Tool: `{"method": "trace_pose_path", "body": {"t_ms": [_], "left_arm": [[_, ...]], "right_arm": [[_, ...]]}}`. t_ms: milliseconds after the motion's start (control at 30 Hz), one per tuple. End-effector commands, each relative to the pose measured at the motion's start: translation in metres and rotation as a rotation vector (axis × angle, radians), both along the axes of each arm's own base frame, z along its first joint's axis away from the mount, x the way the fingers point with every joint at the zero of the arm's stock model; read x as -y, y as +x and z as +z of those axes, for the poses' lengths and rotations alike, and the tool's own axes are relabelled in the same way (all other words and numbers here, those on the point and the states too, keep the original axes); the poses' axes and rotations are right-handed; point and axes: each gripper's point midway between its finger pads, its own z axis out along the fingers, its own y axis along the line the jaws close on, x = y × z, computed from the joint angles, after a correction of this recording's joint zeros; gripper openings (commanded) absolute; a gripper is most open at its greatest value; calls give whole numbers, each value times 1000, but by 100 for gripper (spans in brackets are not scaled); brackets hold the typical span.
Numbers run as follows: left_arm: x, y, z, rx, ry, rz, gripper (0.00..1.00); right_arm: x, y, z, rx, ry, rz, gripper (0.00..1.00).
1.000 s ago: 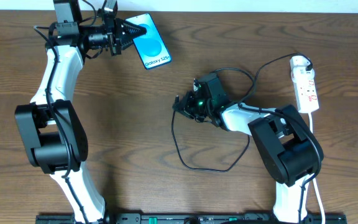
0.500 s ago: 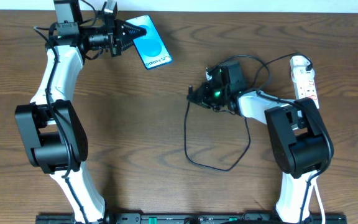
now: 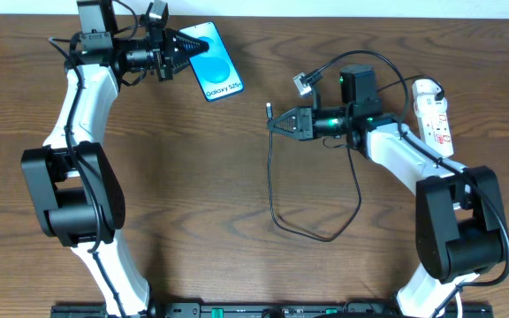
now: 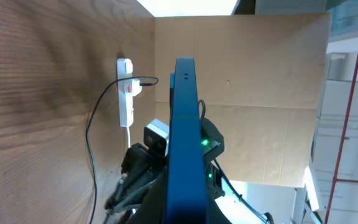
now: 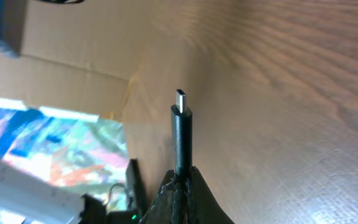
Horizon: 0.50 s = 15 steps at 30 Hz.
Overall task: Plug charger to phone and switch on socket
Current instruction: 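Lift the USB-C end with the right gripper toward the phone's bottom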
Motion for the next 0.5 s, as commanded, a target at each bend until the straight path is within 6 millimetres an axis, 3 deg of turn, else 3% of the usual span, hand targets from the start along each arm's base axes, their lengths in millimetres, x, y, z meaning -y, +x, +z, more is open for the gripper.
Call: {"method": "trace_pose_path", "body": {"t_ms": [0, 167, 467], "left_arm": [[10, -12, 15, 75, -30, -65, 7], [20, -17, 16, 101, -33, -96, 7], [21, -18, 17, 110, -39, -106, 7]], "right_arm": [[-5, -20, 23, 28, 113, 131, 1], [-5, -30, 28, 16, 151, 178, 1], [5, -36, -12, -61, -37, 97, 1]]}}
